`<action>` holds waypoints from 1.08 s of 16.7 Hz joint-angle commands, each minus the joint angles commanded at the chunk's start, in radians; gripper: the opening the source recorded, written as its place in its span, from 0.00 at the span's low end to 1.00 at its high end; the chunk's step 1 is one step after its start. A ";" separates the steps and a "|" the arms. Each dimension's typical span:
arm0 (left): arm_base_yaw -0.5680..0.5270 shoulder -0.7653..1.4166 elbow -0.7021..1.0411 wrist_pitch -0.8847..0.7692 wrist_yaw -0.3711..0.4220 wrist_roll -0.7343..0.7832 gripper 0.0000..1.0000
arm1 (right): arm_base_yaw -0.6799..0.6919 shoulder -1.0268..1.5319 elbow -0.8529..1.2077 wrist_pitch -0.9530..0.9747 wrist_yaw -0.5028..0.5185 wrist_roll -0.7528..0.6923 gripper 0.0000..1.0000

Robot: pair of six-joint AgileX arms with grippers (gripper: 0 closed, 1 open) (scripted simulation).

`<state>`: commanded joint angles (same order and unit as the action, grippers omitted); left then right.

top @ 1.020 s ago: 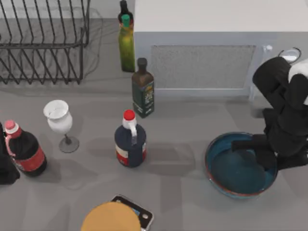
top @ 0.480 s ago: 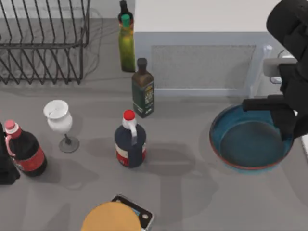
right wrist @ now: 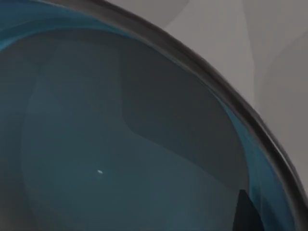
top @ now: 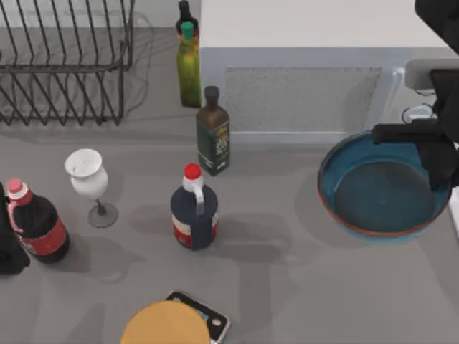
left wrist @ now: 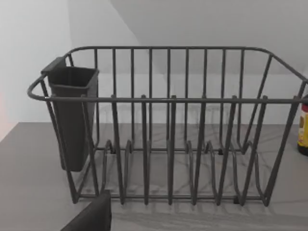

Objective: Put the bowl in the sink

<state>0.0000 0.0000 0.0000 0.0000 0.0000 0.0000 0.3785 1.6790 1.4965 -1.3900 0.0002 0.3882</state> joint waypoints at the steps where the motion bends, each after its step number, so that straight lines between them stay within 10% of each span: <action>1: 0.000 0.000 0.000 0.000 0.000 0.000 1.00 | 0.000 0.000 0.000 0.000 0.000 0.000 0.00; 9: 0.000 0.000 0.000 0.000 0.000 0.000 1.00 | -0.337 -0.007 -0.269 0.360 -0.047 -0.089 0.00; 18: 0.000 0.000 0.000 0.000 0.000 0.000 1.00 | -0.864 -0.050 -0.694 1.454 -0.225 -0.266 0.00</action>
<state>0.0000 0.0000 0.0000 0.0000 0.0000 0.0000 -0.4851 1.6292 0.8024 0.0639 -0.2251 0.1219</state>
